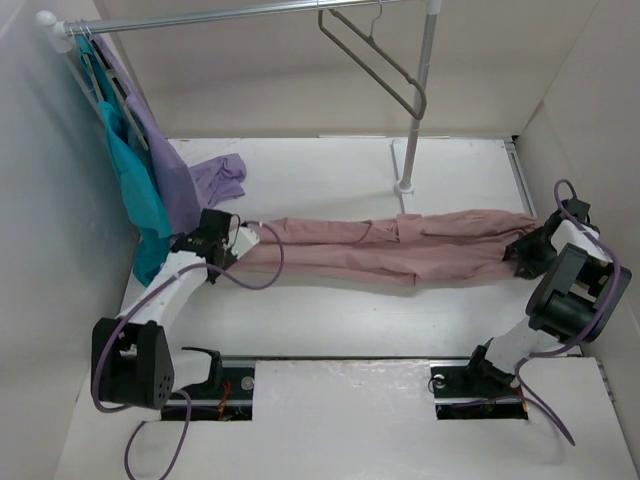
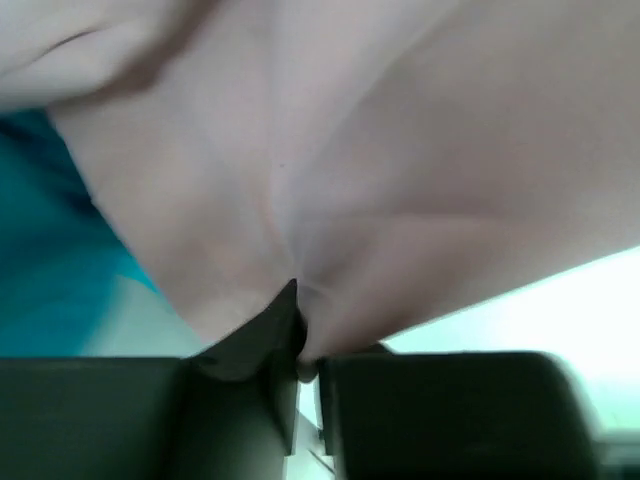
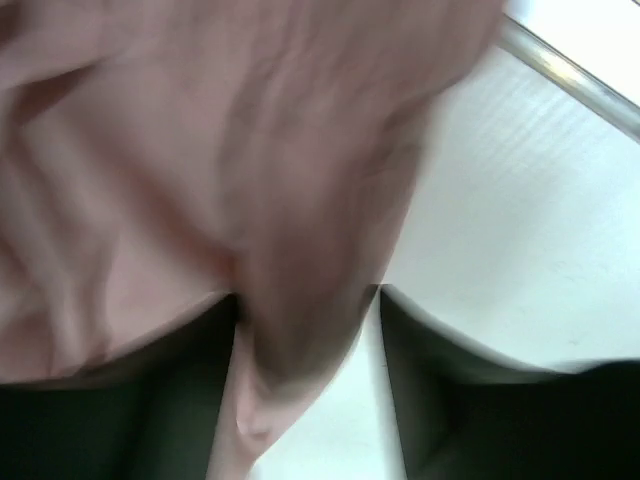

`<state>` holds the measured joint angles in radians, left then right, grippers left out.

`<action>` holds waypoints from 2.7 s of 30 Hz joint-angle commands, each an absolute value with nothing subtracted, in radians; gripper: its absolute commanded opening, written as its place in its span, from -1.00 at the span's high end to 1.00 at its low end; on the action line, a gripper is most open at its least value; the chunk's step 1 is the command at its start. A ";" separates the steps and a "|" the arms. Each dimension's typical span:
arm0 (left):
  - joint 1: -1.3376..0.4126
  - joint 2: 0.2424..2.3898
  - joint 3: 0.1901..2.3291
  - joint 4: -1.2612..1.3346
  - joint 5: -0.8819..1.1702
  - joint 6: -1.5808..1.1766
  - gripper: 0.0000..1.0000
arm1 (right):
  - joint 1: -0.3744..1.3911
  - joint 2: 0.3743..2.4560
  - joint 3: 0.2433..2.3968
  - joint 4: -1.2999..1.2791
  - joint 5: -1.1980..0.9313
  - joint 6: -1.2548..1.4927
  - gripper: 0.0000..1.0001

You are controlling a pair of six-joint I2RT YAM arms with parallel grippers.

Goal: Place the trousers on the hanger
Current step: Fold the trousers at the center of the board.

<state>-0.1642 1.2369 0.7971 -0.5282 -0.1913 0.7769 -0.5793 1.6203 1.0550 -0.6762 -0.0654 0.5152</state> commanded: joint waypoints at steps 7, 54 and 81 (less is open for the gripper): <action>-0.183 1.102 0.557 -0.676 -0.278 0.787 -0.21 | -0.598 1.470 1.018 -0.632 0.127 0.506 -0.68; -0.580 1.811 1.353 -0.499 -0.050 0.489 1.00 | 0.026 1.729 1.394 -0.673 -0.031 0.525 1.00; -0.517 1.539 1.343 -0.635 -0.166 0.538 -0.99 | 0.259 1.516 1.320 -0.753 0.253 0.367 -0.74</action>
<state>-0.5152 1.7508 1.4120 -0.5438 -0.1875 0.4423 0.1837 1.6196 1.3911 -0.7029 0.1711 0.3878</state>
